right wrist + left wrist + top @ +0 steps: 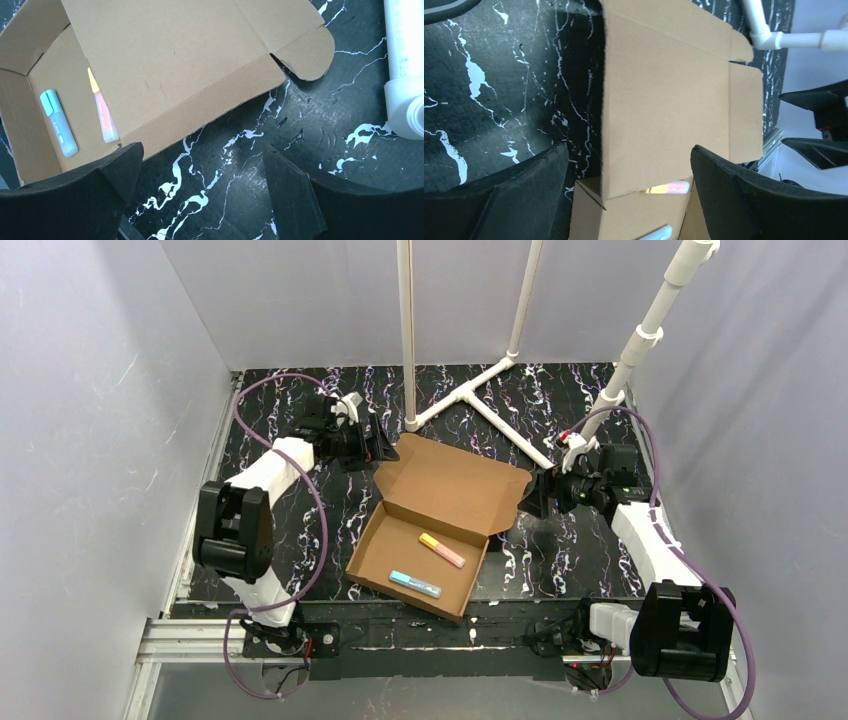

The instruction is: Fold the paper box

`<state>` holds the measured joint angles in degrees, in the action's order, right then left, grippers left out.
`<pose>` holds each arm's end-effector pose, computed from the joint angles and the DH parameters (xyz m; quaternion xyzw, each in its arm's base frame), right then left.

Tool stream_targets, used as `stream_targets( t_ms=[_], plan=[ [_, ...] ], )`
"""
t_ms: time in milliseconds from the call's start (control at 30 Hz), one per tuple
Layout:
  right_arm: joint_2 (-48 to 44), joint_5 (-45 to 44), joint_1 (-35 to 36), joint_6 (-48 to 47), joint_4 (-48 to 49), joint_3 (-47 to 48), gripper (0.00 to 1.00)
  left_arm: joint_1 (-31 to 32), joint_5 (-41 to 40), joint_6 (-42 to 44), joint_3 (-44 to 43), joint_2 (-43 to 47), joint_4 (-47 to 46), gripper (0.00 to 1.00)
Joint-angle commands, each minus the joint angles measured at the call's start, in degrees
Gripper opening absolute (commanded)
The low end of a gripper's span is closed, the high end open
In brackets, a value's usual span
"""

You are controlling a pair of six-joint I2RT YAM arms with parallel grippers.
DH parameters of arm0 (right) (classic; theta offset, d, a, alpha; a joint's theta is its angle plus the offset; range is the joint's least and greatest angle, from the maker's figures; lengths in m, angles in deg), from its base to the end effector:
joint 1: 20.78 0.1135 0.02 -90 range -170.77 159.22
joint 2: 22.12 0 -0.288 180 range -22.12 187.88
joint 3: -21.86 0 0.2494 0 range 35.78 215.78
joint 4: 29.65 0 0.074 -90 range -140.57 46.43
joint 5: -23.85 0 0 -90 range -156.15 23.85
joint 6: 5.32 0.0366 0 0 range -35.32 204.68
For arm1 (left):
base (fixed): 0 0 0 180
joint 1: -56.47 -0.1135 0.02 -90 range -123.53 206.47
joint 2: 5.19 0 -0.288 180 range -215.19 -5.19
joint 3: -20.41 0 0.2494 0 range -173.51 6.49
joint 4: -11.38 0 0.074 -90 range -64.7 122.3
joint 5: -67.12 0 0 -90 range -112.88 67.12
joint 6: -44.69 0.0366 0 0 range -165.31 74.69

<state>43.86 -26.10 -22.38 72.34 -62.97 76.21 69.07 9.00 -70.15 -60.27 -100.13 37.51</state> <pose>0.2198 0.0174 0.2542 -0.2118 0.8518 0.2703 0.3957 0.3535 -0.0988 0.2709 0.0215 0.8801 -0.3656 0.3021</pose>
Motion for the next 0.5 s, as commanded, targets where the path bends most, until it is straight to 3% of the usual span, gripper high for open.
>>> stream_targets(
  t_ms=[0, 467],
  plan=[
    [-2.42, 2.61, -0.91, 0.73, 3.11, -0.44, 0.98, 0.83, -0.76, 1.82, -3.14, -3.15, 3.44, 0.89],
    [-1.09, 5.40, -2.60, 0.00, 3.17, -0.78, 0.98, 1.94, -0.30, 2.43, -5.97, -7.37, 3.54, 0.82]
  ],
)
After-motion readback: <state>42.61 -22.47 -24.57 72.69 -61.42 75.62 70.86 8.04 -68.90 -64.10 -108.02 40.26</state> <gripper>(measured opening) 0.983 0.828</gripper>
